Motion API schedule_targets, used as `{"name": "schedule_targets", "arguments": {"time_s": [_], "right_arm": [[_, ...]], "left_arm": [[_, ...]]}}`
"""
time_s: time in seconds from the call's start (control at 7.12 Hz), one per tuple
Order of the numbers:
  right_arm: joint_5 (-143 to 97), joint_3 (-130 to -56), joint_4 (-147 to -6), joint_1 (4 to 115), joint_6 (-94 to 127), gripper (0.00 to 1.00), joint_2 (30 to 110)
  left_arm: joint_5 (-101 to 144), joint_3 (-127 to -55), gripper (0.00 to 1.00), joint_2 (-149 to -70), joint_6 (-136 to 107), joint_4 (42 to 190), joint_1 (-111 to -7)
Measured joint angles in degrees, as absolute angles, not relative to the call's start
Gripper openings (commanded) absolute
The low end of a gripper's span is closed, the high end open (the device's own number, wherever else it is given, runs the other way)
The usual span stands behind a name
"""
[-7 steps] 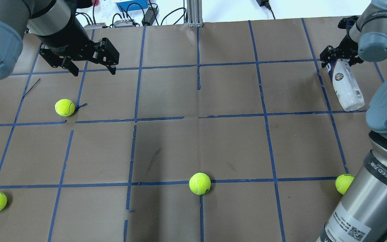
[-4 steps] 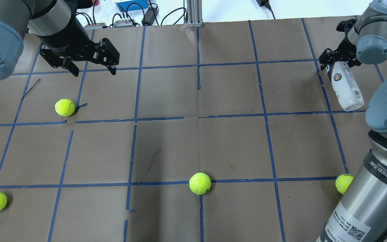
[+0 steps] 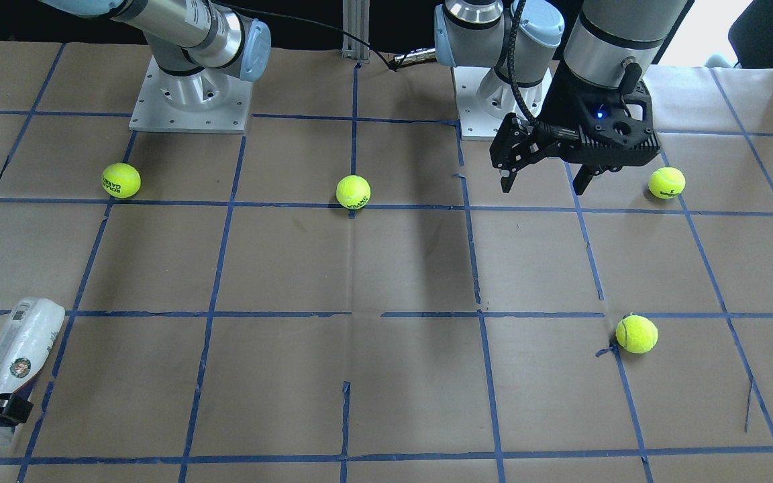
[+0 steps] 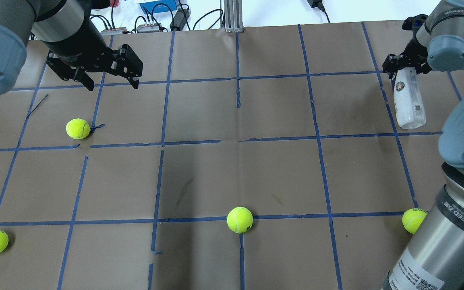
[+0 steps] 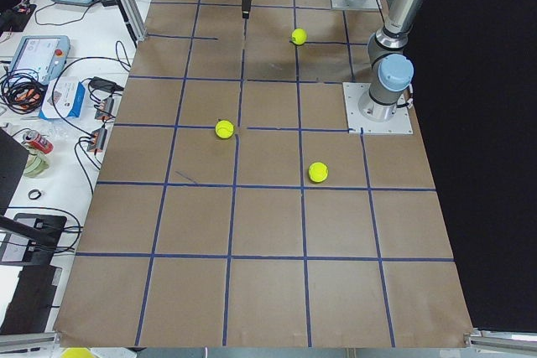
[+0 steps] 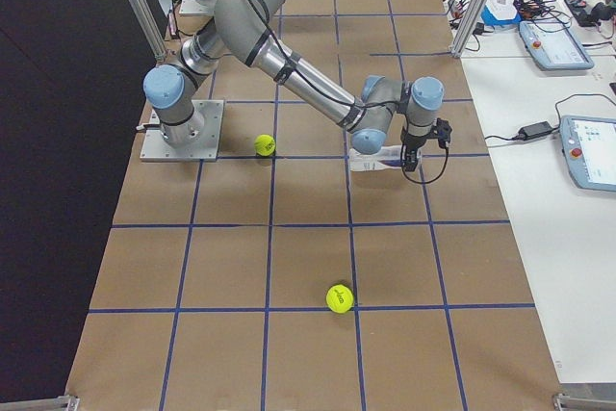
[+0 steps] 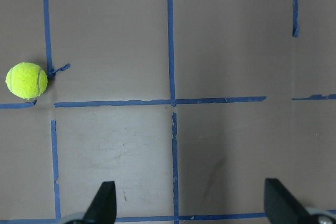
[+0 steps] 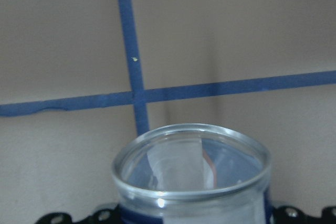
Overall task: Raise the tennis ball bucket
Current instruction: 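Carry the can toward the table center and set it down lying flat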
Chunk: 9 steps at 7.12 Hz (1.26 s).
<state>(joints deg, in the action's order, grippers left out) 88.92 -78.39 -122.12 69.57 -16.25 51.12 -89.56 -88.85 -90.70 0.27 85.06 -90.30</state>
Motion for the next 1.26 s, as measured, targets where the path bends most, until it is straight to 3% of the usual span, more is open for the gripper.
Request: {"name": "schedule_targets", "arguments": {"time_s": [0.7, 1.26], "right_arm": [[88.43, -79.71, -124.29, 89.35, -17.34, 0.44, 55.63], [88.11, -79.82, -133.86, 110.73, -31.58, 0.45, 52.80]], "left_arm": [[-89.67, -88.83, 1.00, -90.58, 0.19, 85.08, -90.30], [-89.72, -88.92, 1.00, -90.53, 0.18, 85.08, -90.40]]}}
